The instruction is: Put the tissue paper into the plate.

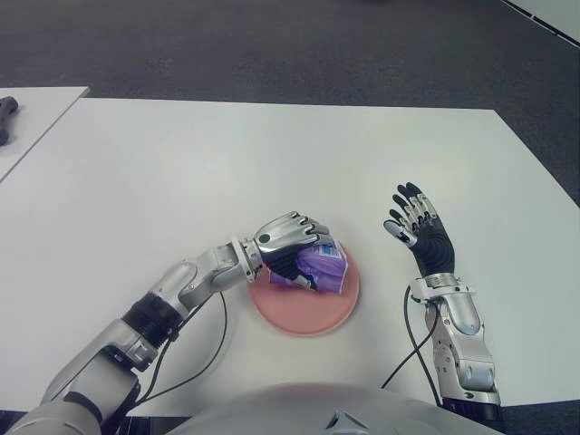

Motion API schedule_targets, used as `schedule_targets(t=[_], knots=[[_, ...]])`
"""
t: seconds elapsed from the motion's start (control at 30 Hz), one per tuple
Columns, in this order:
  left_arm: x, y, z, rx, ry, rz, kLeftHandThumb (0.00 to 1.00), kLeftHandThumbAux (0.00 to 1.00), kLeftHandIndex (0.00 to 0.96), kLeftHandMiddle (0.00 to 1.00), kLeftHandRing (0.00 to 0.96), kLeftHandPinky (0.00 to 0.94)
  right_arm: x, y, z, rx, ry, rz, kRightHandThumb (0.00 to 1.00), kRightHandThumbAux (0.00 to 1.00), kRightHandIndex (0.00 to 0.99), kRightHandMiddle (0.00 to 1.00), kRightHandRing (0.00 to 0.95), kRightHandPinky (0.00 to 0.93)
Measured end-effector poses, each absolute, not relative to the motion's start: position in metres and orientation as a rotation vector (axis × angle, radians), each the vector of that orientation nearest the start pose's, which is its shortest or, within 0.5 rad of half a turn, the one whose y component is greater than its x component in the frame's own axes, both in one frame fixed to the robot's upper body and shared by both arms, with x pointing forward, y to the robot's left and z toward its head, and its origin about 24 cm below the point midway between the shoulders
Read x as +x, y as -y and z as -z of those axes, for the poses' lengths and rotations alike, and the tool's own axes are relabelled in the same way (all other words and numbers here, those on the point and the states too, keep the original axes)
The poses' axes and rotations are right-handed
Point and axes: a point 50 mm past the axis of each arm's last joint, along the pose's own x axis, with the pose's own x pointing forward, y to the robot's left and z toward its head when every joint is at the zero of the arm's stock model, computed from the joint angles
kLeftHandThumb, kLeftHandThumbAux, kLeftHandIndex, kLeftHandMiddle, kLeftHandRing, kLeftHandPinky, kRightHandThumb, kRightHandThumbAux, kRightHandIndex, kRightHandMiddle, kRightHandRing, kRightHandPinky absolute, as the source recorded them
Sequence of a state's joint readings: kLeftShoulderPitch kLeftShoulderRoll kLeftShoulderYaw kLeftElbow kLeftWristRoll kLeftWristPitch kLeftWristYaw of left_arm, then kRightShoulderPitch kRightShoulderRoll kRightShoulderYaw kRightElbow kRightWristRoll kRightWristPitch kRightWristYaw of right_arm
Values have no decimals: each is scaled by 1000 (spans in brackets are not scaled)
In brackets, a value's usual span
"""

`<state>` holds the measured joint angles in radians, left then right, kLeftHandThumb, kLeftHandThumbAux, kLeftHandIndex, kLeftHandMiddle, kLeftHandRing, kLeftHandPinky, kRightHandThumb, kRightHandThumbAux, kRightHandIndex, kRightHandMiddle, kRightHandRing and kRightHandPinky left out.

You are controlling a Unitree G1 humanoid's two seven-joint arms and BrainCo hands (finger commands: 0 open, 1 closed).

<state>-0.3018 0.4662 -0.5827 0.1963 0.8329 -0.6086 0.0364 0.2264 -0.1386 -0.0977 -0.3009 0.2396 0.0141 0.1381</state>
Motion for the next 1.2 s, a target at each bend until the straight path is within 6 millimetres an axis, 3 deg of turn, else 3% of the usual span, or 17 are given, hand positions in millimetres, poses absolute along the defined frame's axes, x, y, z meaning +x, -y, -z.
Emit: schedule_targets(t=[0.63, 0.8, 0.87, 0.93, 0.97, 1.0, 1.07, 1.2], knots=[[244, -71, -49, 1411, 787, 895, 851, 668, 397, 539, 817, 784, 206, 197, -67, 64, 88, -28, 0, 762, 3, 0, 0, 0], [241, -78, -41, 1341, 793, 804, 849, 665, 413, 559, 741, 684, 206, 197, -67, 64, 89, -28, 0, 762, 3, 0, 0, 0], [240, -80, -39, 1303, 786, 773, 841, 669, 404, 556, 645, 599, 206, 197, -67, 64, 89, -27, 0, 762, 3, 0, 0, 0], [239, -81, -38, 1263, 772, 763, 749, 693, 411, 452, 471, 444, 206, 197, -67, 64, 89, -27, 0, 762, 3, 0, 0, 0], [239, -82, -38, 1247, 765, 761, 575, 660, 353, 373, 368, 347, 206, 197, -67, 64, 90, -27, 0, 762, 3, 0, 0, 0], [239, -83, -37, 1230, 755, 761, 510, 649, 332, 345, 331, 312, 206, 197, -67, 64, 90, -27, 0, 762, 3, 0, 0, 0], [238, -85, -36, 1205, 733, 760, 287, 613, 203, 216, 180, 155, 206, 197, -68, 64, 90, -27, 0, 762, 3, 0, 0, 0], [238, -87, -34, 1180, 702, 762, 88, 552, 60, 65, 52, 43, 206, 198, -68, 63, 90, -26, 0, 762, 3, 0, 0, 0]])
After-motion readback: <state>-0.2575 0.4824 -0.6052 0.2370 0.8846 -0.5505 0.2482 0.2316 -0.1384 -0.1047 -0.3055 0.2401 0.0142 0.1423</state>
